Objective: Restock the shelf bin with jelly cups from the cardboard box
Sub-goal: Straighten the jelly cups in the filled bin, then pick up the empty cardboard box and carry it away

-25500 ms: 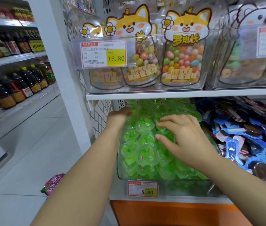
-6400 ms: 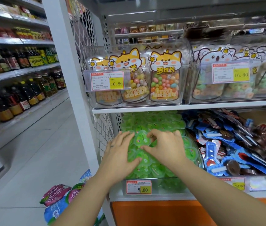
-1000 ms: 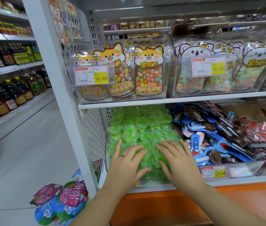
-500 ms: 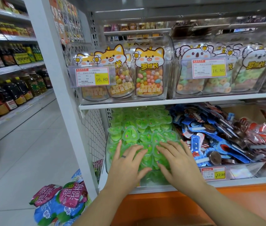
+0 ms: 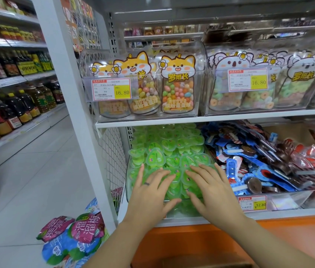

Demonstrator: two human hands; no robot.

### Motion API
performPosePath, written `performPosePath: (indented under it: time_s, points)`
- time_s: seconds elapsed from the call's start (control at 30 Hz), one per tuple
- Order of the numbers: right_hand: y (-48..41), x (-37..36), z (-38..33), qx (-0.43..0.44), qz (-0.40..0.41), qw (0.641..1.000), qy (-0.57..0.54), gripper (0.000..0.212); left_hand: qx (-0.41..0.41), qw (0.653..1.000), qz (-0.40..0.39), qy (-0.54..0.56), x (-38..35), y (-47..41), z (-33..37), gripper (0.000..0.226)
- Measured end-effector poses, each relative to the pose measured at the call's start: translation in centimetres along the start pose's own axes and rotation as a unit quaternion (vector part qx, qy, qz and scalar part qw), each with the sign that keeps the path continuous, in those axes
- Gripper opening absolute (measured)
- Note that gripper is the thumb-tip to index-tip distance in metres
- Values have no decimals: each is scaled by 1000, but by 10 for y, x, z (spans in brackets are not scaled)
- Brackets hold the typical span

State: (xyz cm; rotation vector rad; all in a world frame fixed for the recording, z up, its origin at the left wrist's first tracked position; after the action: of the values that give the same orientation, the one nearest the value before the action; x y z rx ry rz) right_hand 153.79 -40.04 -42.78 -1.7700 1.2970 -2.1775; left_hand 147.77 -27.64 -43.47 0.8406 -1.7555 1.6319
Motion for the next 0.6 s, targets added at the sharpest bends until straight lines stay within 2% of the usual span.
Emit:
performPosePath:
  time_s: [0.07,0.2,0.27,0.37,0.43,0.5,0.6]
  points:
    - [1,12,-1,12,39,999,-25,38,-2,1000,26,14,7,2,2,53]
    - [17,40,-1,39,126,988,-74,21,-26,986,139,87,30,15,20,25]
    - [28,47,2,31,139,987,-81,19,-34,979,166,116,36,24,32,18]
    - [50,45,7,9,125,988,-91,18,-33,978,157,135,28,44,52,16]
    - [75,34,14,-22,99,990,-100,18,-24,981,118,155,11,65,65,16]
    - [110,18,26,-69,48,991,-107,20,9,985,41,170,-15,88,76,19]
    - [171,-20,55,-190,-110,970,-107,20,85,968,-165,166,-61,117,86,23]
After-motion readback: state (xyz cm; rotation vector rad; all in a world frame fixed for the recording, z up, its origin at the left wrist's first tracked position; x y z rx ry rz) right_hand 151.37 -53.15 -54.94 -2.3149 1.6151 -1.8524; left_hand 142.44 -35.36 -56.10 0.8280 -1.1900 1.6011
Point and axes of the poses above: each hand's wrist, its own y-axis away from the middle knuckle, its own x-axis out of the back of the hand, z = x × y, the point moved 8 cm from there along -y, towards the middle knuckle, and after that the axes turned 3 degrees about x, right-handed, at the moved point
